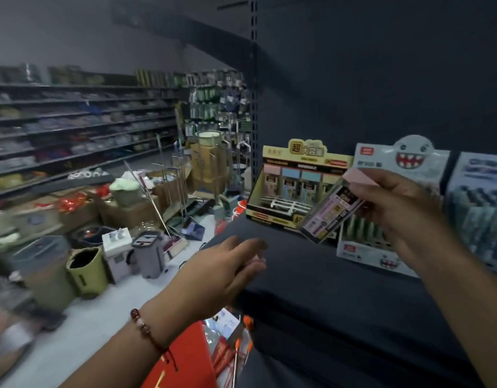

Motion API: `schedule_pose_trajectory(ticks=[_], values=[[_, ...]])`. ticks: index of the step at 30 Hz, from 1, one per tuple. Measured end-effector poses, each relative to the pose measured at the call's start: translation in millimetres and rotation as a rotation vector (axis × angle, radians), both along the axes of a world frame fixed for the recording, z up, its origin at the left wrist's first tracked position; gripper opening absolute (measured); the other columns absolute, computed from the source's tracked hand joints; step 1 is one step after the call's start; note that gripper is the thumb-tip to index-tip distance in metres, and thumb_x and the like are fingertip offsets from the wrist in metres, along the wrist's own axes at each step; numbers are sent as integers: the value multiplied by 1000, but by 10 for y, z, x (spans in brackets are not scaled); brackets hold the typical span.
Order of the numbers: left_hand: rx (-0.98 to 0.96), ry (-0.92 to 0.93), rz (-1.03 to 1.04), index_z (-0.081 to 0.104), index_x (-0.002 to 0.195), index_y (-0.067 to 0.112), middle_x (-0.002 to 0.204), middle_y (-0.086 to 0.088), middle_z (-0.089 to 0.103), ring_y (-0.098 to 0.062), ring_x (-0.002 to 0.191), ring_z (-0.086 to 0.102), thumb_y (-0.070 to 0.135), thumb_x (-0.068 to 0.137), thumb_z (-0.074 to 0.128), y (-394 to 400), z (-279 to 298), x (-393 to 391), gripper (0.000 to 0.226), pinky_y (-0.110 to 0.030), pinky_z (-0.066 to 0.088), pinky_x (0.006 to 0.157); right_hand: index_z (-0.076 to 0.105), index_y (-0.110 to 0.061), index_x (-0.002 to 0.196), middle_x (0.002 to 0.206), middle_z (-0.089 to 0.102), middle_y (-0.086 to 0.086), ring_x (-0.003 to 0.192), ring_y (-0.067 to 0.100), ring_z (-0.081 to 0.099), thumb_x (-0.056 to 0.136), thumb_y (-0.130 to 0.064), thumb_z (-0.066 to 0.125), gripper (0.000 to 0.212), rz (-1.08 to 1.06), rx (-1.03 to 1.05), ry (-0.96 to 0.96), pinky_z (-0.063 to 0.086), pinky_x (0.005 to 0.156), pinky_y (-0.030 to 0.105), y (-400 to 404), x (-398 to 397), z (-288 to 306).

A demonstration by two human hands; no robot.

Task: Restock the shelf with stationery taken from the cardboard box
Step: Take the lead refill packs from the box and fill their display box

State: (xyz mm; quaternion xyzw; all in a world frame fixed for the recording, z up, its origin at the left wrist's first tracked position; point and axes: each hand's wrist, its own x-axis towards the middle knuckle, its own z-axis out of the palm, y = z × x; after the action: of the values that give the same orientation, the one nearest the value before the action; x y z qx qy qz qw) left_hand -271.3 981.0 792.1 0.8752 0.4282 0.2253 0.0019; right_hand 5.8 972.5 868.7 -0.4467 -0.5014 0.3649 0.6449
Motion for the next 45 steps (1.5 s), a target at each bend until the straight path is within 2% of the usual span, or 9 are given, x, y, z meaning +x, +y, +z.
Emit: schedule_pose_trajectory(ticks=[2, 7, 14, 18, 22, 24, 28, 38, 45], values=[[21, 20, 8, 35, 137, 44, 118, 15, 52, -9, 99, 58, 63, 97, 22, 200, 29, -44, 47, -24, 42, 73, 73, -20, 99, 95, 76, -1, 87, 11, 71, 88, -10, 66, 17, 35, -6, 3, 54, 66, 20, 254, -151, 37], [79, 41, -17, 41, 135, 41, 116, 11, 57, -15, 91, 62, 62, 96, 27, 700, 86, -108, 46, -25, 42, 65, 74, -22, 97, 93, 76, 1, 90, 17, 70, 89, -10, 66, 16, 43, -15, -22, 56, 81, 31, 770, -462, 114], [107, 59, -167, 39, 139, 35, 127, 7, 55, -16, 102, 57, 65, 94, 29, 1259, 40, -13, 55, -28, 48, 73, 74, -23, 102, 101, 75, 0, 96, 18, 69, 88, -10, 67, 21, -114, 27, -15, 55, 86, 38, 1225, -644, 40], [186, 90, -214, 42, 140, 30, 132, 4, 53, -18, 105, 60, 69, 94, 26, 1452, -17, 87, 62, -35, 52, 74, 73, -32, 99, 96, 75, -9, 91, 9, 71, 87, -12, 68, 23, -241, 57, -147, 56, 75, 24, 1141, -441, -67], [159, 79, -165, 41, 138, 34, 141, 5, 45, -18, 108, 60, 62, 94, 36, 1563, -117, 141, 52, -36, 49, 81, 73, -31, 100, 98, 75, -4, 94, 15, 71, 89, -14, 68, 22, -307, 94, -208, 58, 83, 36, 1071, -275, -105], [88, 77, -152, 38, 139, 36, 146, 7, 37, -17, 113, 57, 62, 95, 37, 1623, -158, 157, 51, -35, 52, 81, 72, -30, 105, 98, 75, -4, 93, 13, 71, 89, -16, 68, 22, -332, 109, -264, 58, 82, 33, 1076, -302, -131], [94, 75, -156, 38, 140, 36, 143, 9, 41, -15, 113, 56, 60, 96, 38, 1685, -196, 171, 50, -29, 50, 76, 72, -31, 107, 99, 74, -13, 92, 1, 68, 88, -18, 69, 24, -378, 166, -352, 56, 77, 17, 1059, -422, -150], [92, 62, -211, 37, 136, 35, 138, 6, 44, -19, 102, 61, 64, 94, 32, 1536, -179, 39, 51, -33, 53, 68, 71, -30, 106, 96, 74, -6, 92, 9, 70, 89, -17, 69, 21, -443, 175, -269, 56, 82, 29, 1183, -518, -182], [162, 60, -318, 39, 133, 35, 118, 4, 58, -16, 91, 63, 66, 94, 33, 1338, -224, -75, 50, -34, 56, 63, 68, -35, 107, 100, 71, -11, 92, -3, 66, 92, -20, 66, 21, -387, 197, -405, 54, 77, 16, 1371, -821, 68]])
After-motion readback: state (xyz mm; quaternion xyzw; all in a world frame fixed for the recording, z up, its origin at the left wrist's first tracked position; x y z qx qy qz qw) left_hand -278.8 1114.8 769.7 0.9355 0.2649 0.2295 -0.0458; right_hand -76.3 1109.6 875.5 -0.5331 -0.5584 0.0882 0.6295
